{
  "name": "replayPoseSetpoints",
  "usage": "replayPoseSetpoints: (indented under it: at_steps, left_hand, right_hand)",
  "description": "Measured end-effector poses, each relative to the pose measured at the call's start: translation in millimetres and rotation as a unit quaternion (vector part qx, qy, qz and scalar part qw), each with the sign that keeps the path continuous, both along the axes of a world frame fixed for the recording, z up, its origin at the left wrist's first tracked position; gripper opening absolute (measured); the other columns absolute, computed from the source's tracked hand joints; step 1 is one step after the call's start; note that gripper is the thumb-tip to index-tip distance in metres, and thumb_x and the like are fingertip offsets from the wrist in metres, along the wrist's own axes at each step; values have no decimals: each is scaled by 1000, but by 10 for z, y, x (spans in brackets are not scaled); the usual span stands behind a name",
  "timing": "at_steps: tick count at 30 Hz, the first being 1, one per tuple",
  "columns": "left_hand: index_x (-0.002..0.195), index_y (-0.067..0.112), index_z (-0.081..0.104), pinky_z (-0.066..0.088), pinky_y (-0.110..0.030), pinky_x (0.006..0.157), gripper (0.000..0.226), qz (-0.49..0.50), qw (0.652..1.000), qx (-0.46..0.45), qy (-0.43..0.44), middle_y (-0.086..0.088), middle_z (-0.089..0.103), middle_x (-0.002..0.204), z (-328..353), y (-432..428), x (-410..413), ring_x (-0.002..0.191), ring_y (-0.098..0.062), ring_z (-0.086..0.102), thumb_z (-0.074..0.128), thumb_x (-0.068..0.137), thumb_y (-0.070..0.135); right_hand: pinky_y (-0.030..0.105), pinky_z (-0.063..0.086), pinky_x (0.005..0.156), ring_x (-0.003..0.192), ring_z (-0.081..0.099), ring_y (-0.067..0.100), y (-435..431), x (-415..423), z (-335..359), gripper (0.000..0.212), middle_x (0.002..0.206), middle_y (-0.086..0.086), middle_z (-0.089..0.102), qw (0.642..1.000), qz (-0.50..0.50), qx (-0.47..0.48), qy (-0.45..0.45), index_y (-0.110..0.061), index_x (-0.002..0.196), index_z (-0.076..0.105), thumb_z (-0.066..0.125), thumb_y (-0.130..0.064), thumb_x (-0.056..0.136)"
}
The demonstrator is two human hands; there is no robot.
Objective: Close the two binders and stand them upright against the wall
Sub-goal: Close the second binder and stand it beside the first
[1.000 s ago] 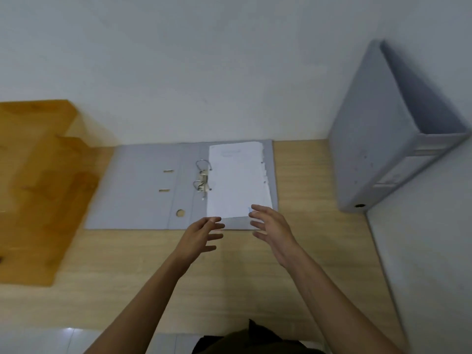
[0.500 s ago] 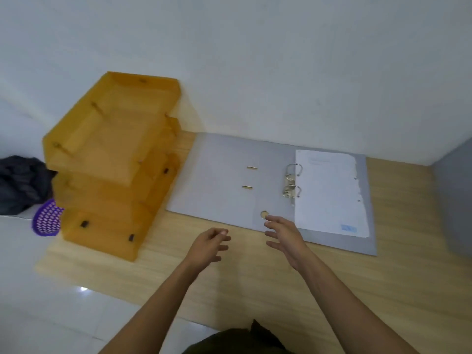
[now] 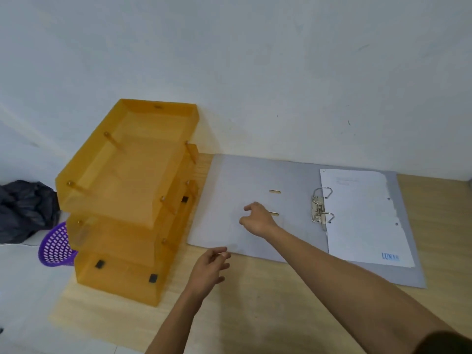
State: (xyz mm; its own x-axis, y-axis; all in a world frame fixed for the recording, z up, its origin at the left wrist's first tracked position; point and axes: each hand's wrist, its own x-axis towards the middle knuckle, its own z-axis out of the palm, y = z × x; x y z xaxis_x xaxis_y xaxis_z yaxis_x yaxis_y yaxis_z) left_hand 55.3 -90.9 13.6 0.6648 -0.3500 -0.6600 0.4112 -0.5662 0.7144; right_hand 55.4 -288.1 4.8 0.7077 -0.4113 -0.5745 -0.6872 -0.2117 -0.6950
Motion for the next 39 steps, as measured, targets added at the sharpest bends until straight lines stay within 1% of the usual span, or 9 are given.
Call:
replayPoseSetpoints:
  at_steps: [3,8,11,16,20,26,30,33,39]
  left_hand:
    - [125,22,61,57,-35,85,28,6,1000,-7,8,3,70,121,-67,78,59,109,-16,67,55,100,32]
    - [130,20,59,57,-33,83,31,-5,1000,23,16,1,68,125,-197,201,44,110,-17,66,53,101,29]
    - [132,21,56,57,-34,84,32,-19,999,43,-13,-2,63,132,-276,228,38,115,-19,63,54,101,27]
    - [147,12,42,40,-45,113,54,-17,978,119,-171,-10,46,152,-417,152,31,139,-29,44,60,96,13]
    - [152,8,35,32,-52,114,66,-19,965,165,-202,-15,37,158,-510,110,-62,144,-38,33,64,93,17]
    - [156,11,25,29,-61,112,82,44,963,197,-176,-16,30,161,-506,102,-253,146,-40,29,69,88,25]
    - [155,6,24,32,-61,110,86,64,963,205,-165,-20,32,158,-502,197,-277,144,-43,29,72,86,22]
    - [154,5,30,35,-57,110,83,92,973,184,-107,-21,36,155,-491,248,-164,141,-44,33,73,86,25]
    - [142,9,50,50,-40,89,50,139,988,57,-32,-12,60,135,-200,333,12,103,-27,58,63,95,19]
  right_hand:
    - [50,12,125,156,-9,39,-146,-14,-250,83,171,1,-14,976,140,-151,70,-27,163,7,56,-35,96]
    - [52,-6,126,152,-27,41,-257,-390,-710,92,167,2,-30,921,267,-258,118,-37,159,-15,40,-70,92]
    - [51,-7,126,151,-29,39,-211,-521,-762,93,166,0,-31,919,272,-265,108,-38,159,-15,38,-72,91]
    - [49,-9,126,151,-30,36,-42,-874,-709,96,167,-2,-30,927,263,-251,94,-40,159,-13,45,-68,88]
    - [50,-8,126,150,-32,33,188,-1380,-673,97,166,-3,-31,922,284,-250,82,-40,159,-14,46,-67,87]
    - [47,-6,127,153,-27,31,456,-1842,-572,97,169,-6,-23,925,298,-224,76,-43,160,-5,50,-63,82]
    - [39,0,127,158,-12,25,392,-1702,-489,94,172,-1,-11,953,227,-196,52,-35,162,7,55,-62,86]
    - [45,-7,125,156,-21,27,395,-1484,-489,94,171,0,-17,962,216,-151,66,-31,163,6,52,-66,89]
    - [60,-14,120,150,-33,36,555,-1205,-412,82,168,-3,-26,979,169,-67,89,-39,161,3,39,-69,94]
